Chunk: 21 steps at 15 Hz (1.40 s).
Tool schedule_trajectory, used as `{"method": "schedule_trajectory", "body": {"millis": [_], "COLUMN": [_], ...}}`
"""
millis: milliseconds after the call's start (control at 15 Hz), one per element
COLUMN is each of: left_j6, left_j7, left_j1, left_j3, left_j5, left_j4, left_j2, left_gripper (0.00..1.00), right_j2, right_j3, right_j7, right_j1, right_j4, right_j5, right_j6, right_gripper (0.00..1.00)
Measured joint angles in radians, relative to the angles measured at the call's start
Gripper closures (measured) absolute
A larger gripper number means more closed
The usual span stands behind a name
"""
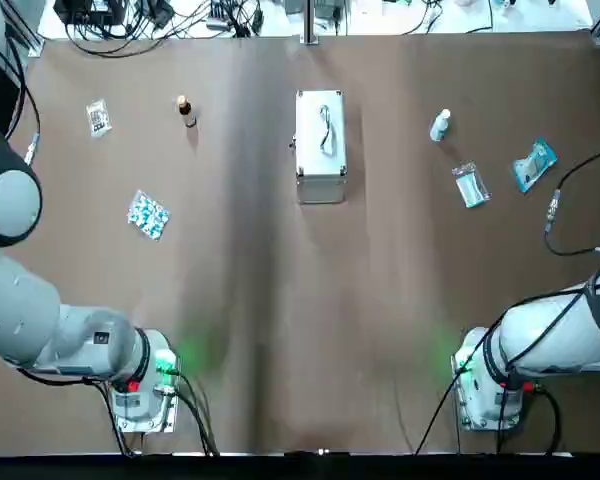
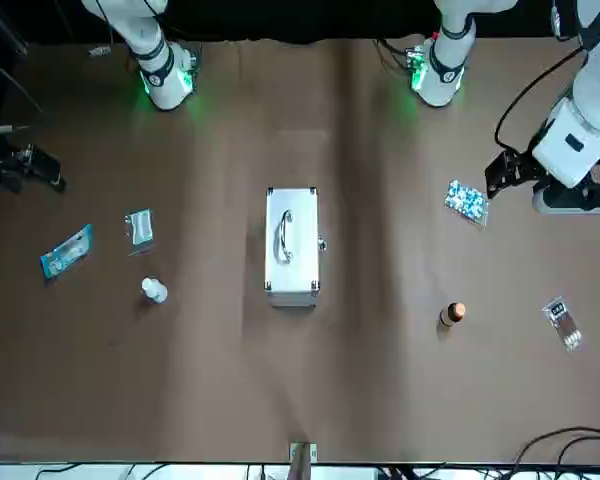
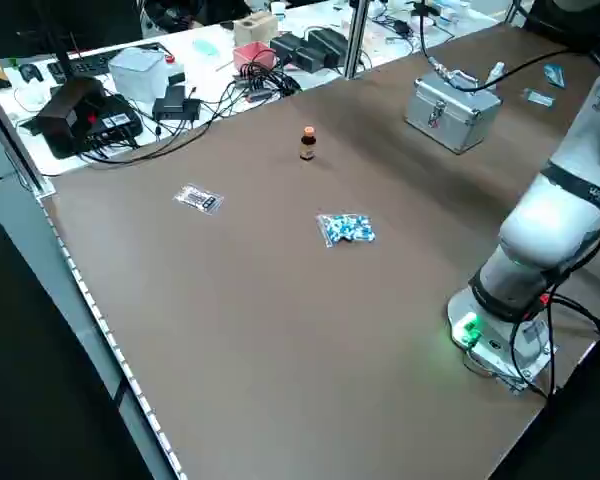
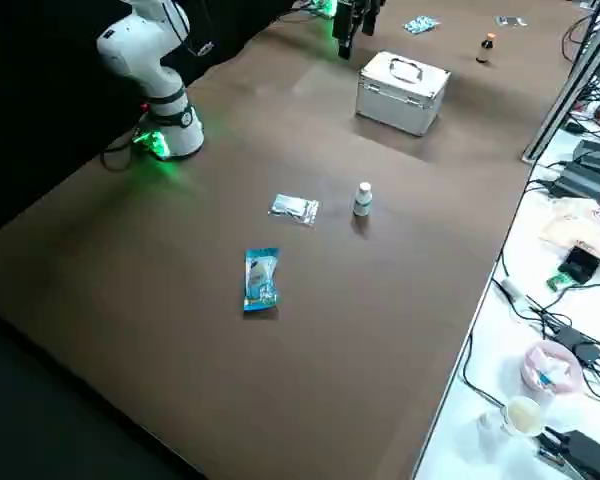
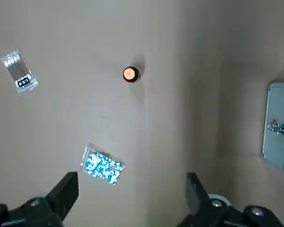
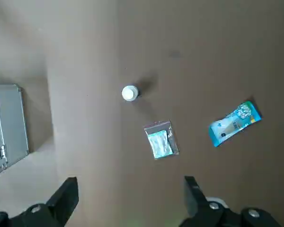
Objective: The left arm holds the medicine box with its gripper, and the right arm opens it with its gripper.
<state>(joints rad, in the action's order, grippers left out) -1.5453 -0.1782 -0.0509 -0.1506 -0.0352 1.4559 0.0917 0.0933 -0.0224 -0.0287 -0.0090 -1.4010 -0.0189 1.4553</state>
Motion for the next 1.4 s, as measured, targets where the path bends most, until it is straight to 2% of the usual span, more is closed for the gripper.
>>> {"method": "schedule_trajectory", "body": {"millis": [667,1000,1400], "left_j6": [0.001,0.016,0.020], "left_j7": [0.004,-0.001,-0.007], "left_j1": [-0.017,-0.051,-0.025], "left_j3": [-0.009,-0.030,-0.024], "left_j5": [0.000,-0.008,0.014], "left_j4": [0.001,0.002,0.003], "left_j2": [0.004,0.050,0.096], "left_gripper": [0.00,0.00,0.00], "right_j2": [0.000,0.016,0.098], "right_j3": [-0.002,-0.006,-0.007], "right_j7": [0.000,-0.004,-0.124], "right_j1": [0.010,0.114,0.254], "right_j4": [-0.006,-0.011,-0.014], "right_j5": [-0.038,-0.055,-0.075], "right_j6": [0.000,0.006,0.077], "right_gripper": [0.01,0.01,0.01]}}
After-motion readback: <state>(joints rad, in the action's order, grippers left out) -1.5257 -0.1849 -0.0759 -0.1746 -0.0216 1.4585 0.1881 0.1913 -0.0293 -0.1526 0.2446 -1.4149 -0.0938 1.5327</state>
